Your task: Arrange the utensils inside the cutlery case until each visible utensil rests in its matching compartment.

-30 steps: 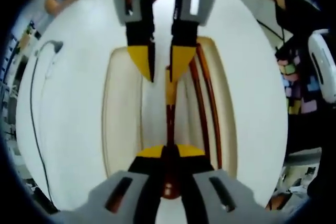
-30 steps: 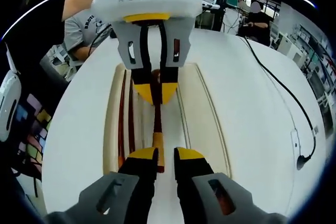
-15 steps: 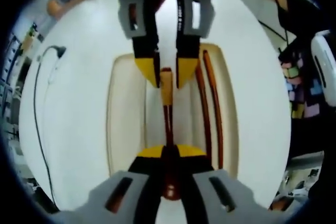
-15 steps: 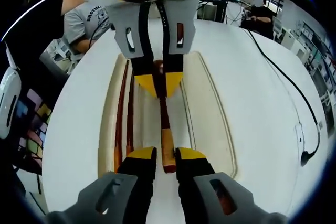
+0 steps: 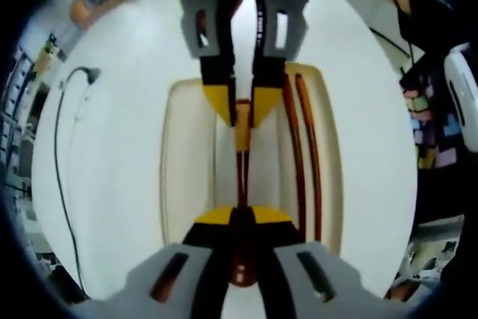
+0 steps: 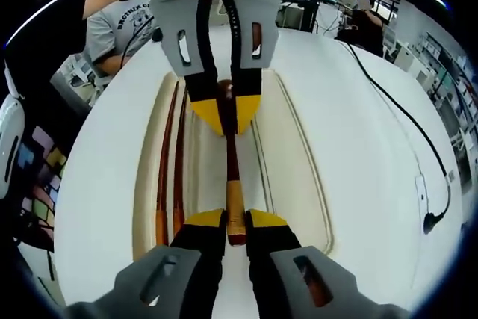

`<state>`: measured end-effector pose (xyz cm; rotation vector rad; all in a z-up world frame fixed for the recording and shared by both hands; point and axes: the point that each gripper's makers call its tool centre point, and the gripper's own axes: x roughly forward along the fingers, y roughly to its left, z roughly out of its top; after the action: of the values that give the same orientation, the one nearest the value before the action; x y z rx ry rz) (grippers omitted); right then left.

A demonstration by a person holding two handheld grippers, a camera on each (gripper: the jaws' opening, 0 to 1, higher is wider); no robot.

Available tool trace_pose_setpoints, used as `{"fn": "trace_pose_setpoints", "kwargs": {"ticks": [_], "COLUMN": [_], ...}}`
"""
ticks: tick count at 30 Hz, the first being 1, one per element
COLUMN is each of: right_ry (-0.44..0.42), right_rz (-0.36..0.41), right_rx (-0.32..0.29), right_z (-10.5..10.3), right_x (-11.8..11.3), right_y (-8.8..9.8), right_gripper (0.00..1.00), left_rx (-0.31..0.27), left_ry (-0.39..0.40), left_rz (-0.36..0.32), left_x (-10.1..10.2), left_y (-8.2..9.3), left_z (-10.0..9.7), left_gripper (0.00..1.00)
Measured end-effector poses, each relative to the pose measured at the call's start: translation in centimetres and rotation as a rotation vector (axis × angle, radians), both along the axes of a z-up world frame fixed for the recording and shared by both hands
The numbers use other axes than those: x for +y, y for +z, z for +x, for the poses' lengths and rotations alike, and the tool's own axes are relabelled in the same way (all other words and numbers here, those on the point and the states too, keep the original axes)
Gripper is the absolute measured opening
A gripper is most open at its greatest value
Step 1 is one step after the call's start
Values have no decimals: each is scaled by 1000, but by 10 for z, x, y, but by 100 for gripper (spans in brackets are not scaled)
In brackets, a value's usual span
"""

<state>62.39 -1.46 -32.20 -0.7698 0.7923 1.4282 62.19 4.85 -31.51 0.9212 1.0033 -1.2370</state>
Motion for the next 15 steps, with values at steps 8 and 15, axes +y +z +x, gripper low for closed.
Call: {"fn": "trace_pose_setpoints", "kwargs": {"ticks": [8,15], "right_ry": [-7,-18], "right_rz": [24,44], "right_rx": [-48,-67], "right_z": [-2,-8], "right_x": [0,-2], "right_y": [21,39], "right_gripper": [8,9], "left_rx": [-24,-28], "left_ry": [-2,-7], "left_rz": [-3,-12], "left_x": [0,-1], "left_y": [16,31], "left_z": [0,-7], "left_gripper": [6,6]}}
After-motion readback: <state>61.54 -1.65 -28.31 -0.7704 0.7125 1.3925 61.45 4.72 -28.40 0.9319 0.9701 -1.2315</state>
